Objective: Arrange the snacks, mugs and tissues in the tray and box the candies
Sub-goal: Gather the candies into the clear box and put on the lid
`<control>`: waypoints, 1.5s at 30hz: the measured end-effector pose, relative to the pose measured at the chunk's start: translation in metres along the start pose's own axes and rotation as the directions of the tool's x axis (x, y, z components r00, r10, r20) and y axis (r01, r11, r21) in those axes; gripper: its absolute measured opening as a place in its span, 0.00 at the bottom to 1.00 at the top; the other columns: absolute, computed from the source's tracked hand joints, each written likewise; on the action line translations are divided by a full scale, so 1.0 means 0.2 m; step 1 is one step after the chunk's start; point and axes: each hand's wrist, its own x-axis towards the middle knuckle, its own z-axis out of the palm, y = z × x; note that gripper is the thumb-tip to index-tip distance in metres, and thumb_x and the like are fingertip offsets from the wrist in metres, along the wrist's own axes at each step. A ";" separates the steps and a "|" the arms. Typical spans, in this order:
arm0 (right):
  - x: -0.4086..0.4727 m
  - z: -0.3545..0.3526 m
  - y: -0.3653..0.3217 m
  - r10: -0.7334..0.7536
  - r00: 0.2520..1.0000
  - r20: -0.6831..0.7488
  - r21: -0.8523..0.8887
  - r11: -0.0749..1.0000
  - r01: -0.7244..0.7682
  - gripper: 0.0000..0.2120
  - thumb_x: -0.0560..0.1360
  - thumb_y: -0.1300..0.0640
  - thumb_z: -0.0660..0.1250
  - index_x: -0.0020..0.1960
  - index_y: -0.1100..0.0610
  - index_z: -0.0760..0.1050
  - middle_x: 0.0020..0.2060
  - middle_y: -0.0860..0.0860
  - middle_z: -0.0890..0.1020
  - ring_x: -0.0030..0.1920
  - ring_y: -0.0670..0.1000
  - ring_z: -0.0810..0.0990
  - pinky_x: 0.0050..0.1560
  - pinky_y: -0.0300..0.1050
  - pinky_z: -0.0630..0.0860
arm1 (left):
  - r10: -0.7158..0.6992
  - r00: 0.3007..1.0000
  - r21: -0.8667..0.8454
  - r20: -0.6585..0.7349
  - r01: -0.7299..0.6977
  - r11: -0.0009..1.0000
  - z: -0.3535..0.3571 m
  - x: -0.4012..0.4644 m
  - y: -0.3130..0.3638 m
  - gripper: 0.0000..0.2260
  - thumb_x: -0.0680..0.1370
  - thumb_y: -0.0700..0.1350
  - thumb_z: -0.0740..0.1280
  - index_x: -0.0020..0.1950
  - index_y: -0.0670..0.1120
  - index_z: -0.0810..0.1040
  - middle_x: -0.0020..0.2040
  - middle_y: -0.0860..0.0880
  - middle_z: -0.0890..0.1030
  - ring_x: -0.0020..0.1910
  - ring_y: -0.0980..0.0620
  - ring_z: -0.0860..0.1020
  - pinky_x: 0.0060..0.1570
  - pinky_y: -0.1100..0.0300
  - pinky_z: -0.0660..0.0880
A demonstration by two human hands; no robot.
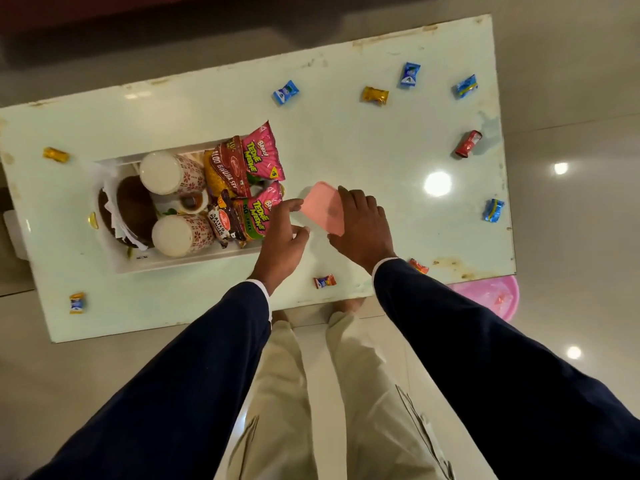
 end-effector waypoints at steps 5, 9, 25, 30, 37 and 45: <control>-0.08 -0.14 -0.02 0.169 0.951 0.259 0.684 0.663 -0.304 0.42 0.63 0.40 0.78 0.71 0.49 0.66 0.65 0.47 0.75 0.59 0.48 0.77 0.56 0.43 0.77 | 0.001 0.992 -0.296 -0.128 -0.039 0.954 0.02 -0.01 0.12 0.16 0.81 0.54 0.65 0.68 0.63 0.69 0.73 0.54 0.67 0.59 0.69 0.73 0.53 0.61 0.75; -0.20 -0.23 -0.03 0.103 0.918 0.384 0.813 0.434 -0.389 0.37 0.66 0.41 0.77 0.71 0.50 0.70 0.62 0.46 0.80 0.57 0.49 0.83 0.59 0.50 0.81 | -0.013 1.000 -0.381 0.025 0.021 0.924 0.05 -0.02 0.18 0.18 0.82 0.56 0.62 0.71 0.57 0.71 0.65 0.60 0.75 0.59 0.66 0.77 0.51 0.68 0.76; -0.25 -0.21 0.08 0.144 0.883 0.446 0.886 -0.213 -0.413 0.18 0.80 0.58 0.57 0.65 0.67 0.71 0.59 0.64 0.79 0.60 0.65 0.80 0.62 0.61 0.77 | -0.037 0.991 -0.472 0.125 0.093 0.876 0.05 0.01 0.20 0.21 0.82 0.59 0.57 0.71 0.51 0.70 0.56 0.46 0.82 0.52 0.49 0.81 0.46 0.55 0.79; -0.12 -0.22 0.23 0.479 0.804 0.352 0.866 0.159 -0.474 0.13 0.83 0.55 0.55 0.60 0.61 0.73 0.52 0.57 0.81 0.48 0.58 0.85 0.42 0.49 0.84 | -0.075 0.980 -0.578 0.184 0.170 0.798 0.04 0.02 0.15 0.21 0.83 0.55 0.58 0.75 0.50 0.68 0.61 0.43 0.80 0.58 0.43 0.81 0.56 0.43 0.78; 0.03 -0.15 0.38 0.628 0.718 0.298 0.689 0.379 -0.618 0.16 0.81 0.54 0.59 0.65 0.61 0.71 0.56 0.59 0.81 0.44 0.55 0.82 0.44 0.49 0.83 | -0.145 0.961 -0.659 0.234 0.267 0.703 0.05 0.03 0.12 0.21 0.87 0.51 0.51 0.80 0.51 0.63 0.68 0.42 0.74 0.63 0.39 0.75 0.54 0.46 0.74; -0.14 -0.19 0.21 0.587 0.806 0.073 0.691 0.553 -0.465 0.22 0.76 0.43 0.67 0.65 0.54 0.72 0.60 0.53 0.73 0.58 0.52 0.76 0.61 0.49 0.74 | -0.175 0.959 -0.652 0.221 0.279 0.705 0.13 0.03 0.16 0.22 0.86 0.51 0.51 0.80 0.47 0.61 0.75 0.38 0.72 0.66 0.39 0.75 0.55 0.47 0.74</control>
